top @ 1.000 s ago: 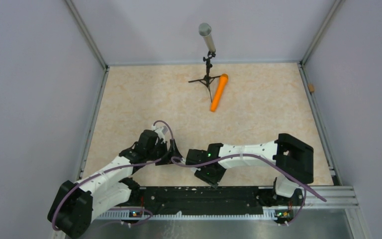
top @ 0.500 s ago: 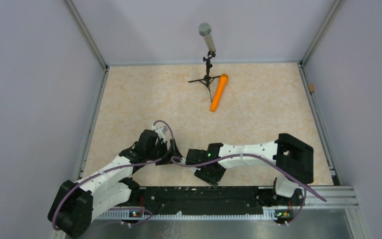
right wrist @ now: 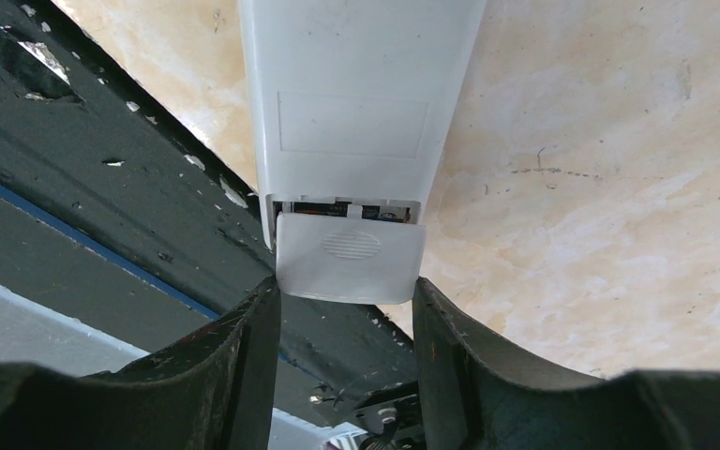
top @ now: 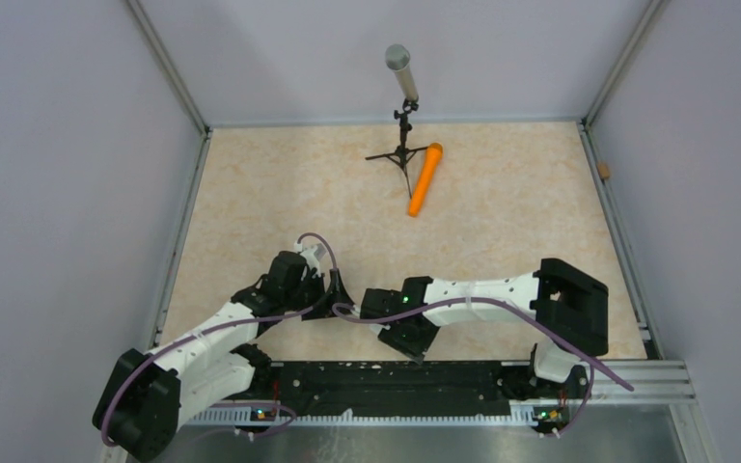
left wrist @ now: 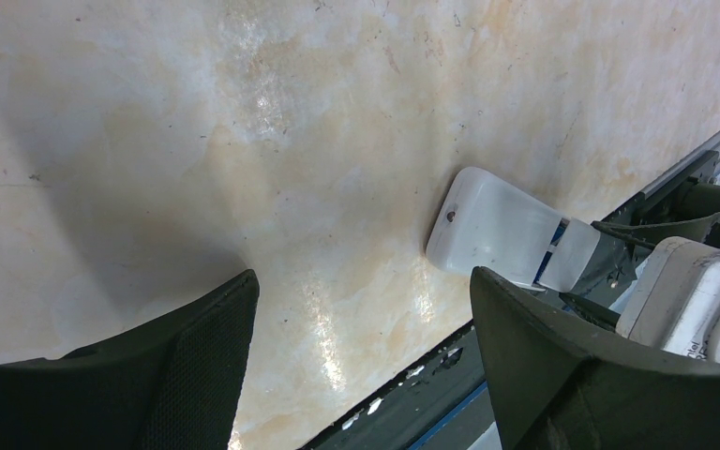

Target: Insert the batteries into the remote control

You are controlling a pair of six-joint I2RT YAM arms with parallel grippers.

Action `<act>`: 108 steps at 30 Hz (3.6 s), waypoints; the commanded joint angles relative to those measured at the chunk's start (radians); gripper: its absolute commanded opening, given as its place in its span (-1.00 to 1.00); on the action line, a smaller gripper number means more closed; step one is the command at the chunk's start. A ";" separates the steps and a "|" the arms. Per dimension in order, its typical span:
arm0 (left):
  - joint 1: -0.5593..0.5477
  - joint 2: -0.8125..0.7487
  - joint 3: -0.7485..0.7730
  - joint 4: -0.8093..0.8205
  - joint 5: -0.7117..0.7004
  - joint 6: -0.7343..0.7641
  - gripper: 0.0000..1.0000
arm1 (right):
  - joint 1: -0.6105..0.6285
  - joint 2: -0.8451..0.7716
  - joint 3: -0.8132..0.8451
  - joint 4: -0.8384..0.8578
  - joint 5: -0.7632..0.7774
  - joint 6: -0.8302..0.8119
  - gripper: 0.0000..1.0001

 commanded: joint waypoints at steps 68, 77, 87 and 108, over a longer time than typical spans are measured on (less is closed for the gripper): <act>0.006 0.008 -0.013 0.040 0.018 0.009 0.67 | -0.014 0.004 0.040 0.024 -0.024 0.006 -0.78; 0.005 0.007 -0.015 0.040 0.019 0.009 0.67 | -0.014 0.019 0.048 0.046 -0.025 0.002 -0.77; 0.006 0.001 -0.019 0.039 0.022 0.008 0.67 | -0.020 0.044 0.054 0.053 -0.015 0.005 -0.77; 0.005 0.036 -0.016 0.055 0.055 0.015 0.66 | -0.030 0.059 0.073 0.092 -0.022 0.014 -0.58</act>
